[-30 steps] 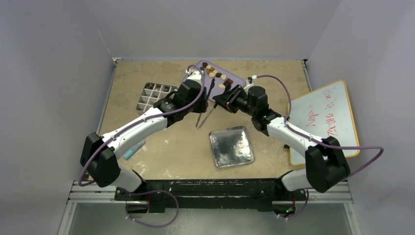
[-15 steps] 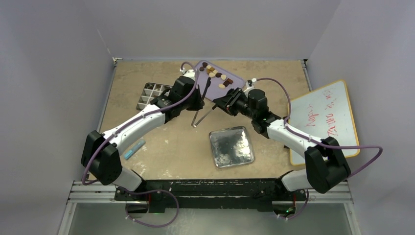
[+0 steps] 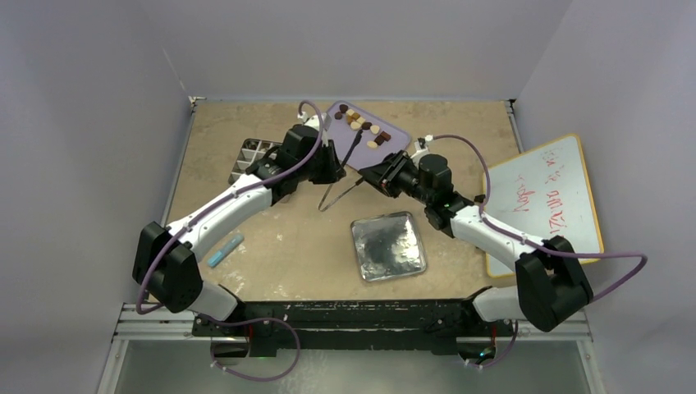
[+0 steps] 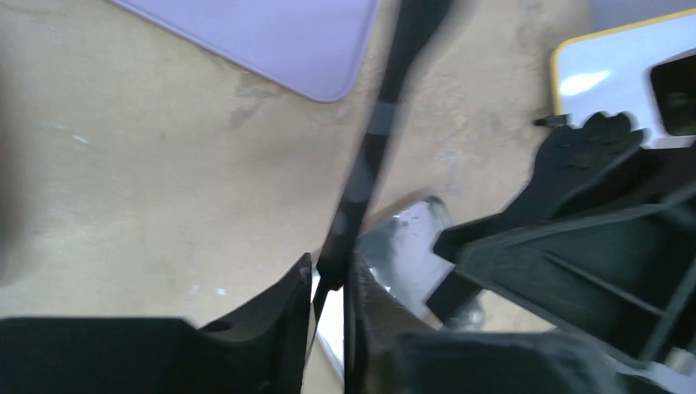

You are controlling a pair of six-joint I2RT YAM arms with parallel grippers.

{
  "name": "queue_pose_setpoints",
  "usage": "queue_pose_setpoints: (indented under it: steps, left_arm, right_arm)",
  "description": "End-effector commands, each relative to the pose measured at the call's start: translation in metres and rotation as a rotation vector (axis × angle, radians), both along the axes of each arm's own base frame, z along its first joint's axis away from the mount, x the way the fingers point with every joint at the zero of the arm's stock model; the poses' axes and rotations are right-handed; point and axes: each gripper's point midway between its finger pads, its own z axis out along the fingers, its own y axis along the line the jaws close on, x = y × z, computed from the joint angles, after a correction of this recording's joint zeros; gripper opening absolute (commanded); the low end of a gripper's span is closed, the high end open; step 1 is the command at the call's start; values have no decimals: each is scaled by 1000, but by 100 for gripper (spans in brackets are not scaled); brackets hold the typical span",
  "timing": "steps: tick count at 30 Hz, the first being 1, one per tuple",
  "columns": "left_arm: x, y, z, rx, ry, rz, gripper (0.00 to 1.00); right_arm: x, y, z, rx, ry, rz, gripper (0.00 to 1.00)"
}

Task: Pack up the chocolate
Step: Adjust the clamp.

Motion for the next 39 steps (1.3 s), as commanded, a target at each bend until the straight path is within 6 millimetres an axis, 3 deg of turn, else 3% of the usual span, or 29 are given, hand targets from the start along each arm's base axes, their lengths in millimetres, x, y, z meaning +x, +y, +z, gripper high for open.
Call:
queue_pose_setpoints:
  steps: [1, 3, 9, 12, 17, 25, 31, 39]
  left_arm:
    - [12, 10, 54, -34, -170, -58, 28]
    - [5, 14, 66, -21, -211, -86, 41]
    - [-14, 30, 99, 51, -335, -165, 64]
    - [-21, 32, 100, 95, -373, -225, 66]
    - [-18, 27, 76, 164, -345, -304, 67]
    - [-13, 10, 25, 170, -229, -373, 67]
    - [-14, -4, 11, 134, -212, -427, 68]
    - [-6, -1, -26, 218, -153, -401, 67]
  right_arm:
    - [12, 4, 16, 39, 7, 13, 0]
    - [17, 5, 21, 54, 12, 10, 0]
    - [29, 9, 26, 165, 59, 1, 0]
    - [32, 13, 30, 204, 74, 16, 0]
    - [34, 16, 30, 223, 84, 29, 0]
    - [36, 21, 14, 233, 119, 46, 0]
    - [37, 23, -2, 222, 157, 47, 0]
    - [37, 25, -4, 238, 164, 59, 0]
